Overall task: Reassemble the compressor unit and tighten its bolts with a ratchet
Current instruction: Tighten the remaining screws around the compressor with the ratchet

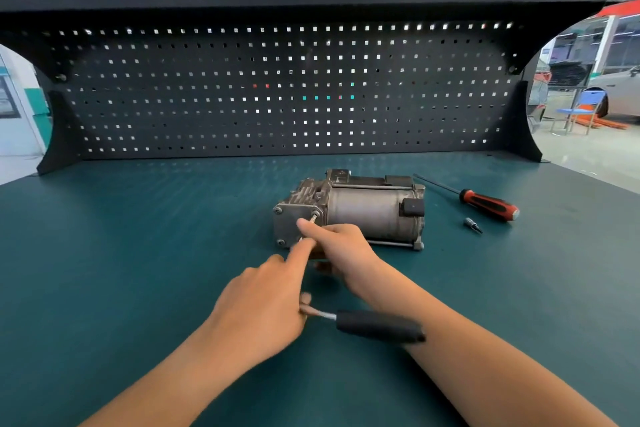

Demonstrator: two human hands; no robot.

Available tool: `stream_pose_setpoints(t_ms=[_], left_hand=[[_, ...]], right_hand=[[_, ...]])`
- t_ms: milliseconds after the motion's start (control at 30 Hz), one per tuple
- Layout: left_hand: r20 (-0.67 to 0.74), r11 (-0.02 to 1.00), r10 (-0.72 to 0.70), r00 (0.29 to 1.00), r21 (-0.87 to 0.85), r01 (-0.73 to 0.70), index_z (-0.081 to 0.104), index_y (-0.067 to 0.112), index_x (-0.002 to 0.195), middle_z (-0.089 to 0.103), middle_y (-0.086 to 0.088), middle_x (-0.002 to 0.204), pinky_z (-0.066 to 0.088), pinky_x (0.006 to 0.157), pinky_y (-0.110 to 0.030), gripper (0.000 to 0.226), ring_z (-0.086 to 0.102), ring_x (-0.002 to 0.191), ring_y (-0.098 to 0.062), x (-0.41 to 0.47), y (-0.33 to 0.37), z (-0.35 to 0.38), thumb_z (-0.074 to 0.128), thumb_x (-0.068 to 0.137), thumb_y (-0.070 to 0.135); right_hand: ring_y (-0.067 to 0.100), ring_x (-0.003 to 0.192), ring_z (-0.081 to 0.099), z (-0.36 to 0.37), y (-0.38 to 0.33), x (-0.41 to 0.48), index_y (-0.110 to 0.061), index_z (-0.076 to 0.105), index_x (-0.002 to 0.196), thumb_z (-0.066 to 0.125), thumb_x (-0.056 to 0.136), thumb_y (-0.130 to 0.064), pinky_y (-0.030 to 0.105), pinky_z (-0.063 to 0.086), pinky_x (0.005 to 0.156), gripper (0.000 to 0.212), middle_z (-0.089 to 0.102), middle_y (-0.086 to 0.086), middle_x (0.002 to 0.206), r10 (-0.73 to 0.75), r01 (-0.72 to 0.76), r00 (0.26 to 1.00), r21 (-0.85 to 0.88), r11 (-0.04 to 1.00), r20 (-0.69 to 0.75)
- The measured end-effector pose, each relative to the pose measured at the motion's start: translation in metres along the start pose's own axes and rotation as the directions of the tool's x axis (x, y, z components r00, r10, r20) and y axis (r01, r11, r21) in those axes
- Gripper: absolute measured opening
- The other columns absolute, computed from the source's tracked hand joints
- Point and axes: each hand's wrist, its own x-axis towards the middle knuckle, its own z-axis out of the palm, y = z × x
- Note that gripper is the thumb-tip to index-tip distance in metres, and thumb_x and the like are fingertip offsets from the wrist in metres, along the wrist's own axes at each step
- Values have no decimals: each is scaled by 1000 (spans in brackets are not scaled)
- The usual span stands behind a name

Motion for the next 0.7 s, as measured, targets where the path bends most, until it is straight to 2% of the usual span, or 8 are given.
stream_pose_setpoints(t_ms=[67, 133, 200, 300, 400, 533, 600, 700], left_hand=[[96, 850, -141, 985, -498, 170, 22, 53, 125, 60, 11, 84, 49, 65, -26, 58, 62, 73, -12, -4, 2, -2, 55, 90, 22], [296, 178, -289, 911, -918, 355, 47, 43, 108, 67, 6, 72, 52, 52, -23, 37, 62, 55, -9, -7, 11, -1, 58, 89, 13], [482, -464, -303, 822, -828, 315, 57, 15, 94, 66, -8, 63, 54, 46, -27, 6, 61, 49, -13, -5, 15, -4, 52, 91, 12], [554, -697, -205, 807, -661, 277, 55, -3, 82, 63, -12, 60, 52, 41, -22, 18, 59, 48, -12, -2, 11, -11, 47, 92, 10], [538, -432, -215, 815, -801, 415, 64, 10, 93, 63, -7, 62, 45, 37, -16, 19, 47, 37, -6, -2, 13, -12, 48, 89, 1], [202, 910, -71, 977, -387, 146, 44, 28, 118, 53, 1, 88, 46, 64, -34, 32, 55, 71, -15, -1, 4, -6, 46, 91, 12], [139, 991, 60, 989, 112, -75, 30, 33, 127, 38, 2, 90, 39, 67, -30, 42, 55, 87, -23, -2, 5, -2, 44, 91, 15], [33, 994, 61, 998, 94, -63, 25, 36, 131, 38, 2, 90, 39, 67, -29, 47, 56, 92, -25, -3, 6, 1, 44, 91, 18]], right_hand=[[18, 69, 62, -1, 0, 1, -3, 68, 85, 63, 87, -27, 28, 40, 68, 25, 67, 7, 76, 37, -39, 999, 78, 996, 30], [16, 65, 64, -1, -1, 2, -4, 67, 86, 61, 87, -26, 32, 40, 76, 22, 69, 6, 74, 87, -94, 995, 132, 987, 54], [10, 57, 65, -1, -1, 4, -11, 63, 75, 58, 89, -26, 32, 40, 81, 22, 71, 1, 66, 114, -130, 988, 164, 978, 101], [10, 61, 67, -4, -1, 6, -12, 63, 73, 52, 93, -27, 33, 40, 86, 27, 72, 1, 67, 118, -149, 979, 188, 971, 164], [9, 62, 67, -8, -2, 6, -12, 65, 76, 49, 94, -29, 30, 42, 78, 30, 71, 0, 69, 108, -133, 977, 131, 982, 185], [20, 68, 59, -5, -2, 2, -6, 66, 85, 56, 90, -31, 28, 42, 64, 28, 69, 13, 84, 30, -29, 999, -39, 999, 31], [22, 75, 57, -1, -2, -1, 0, 67, 85, 62, 87, -32, 30, 43, 68, 32, 69, 24, 95, -4, 3, 1000, -47, 999, -17], [23, 73, 51, 2, 0, -1, 10, 64, 83, 65, 85, -28, 32, 42, 69, 38, 63, 36, 99, -41, 40, 999, -50, 998, -35]])
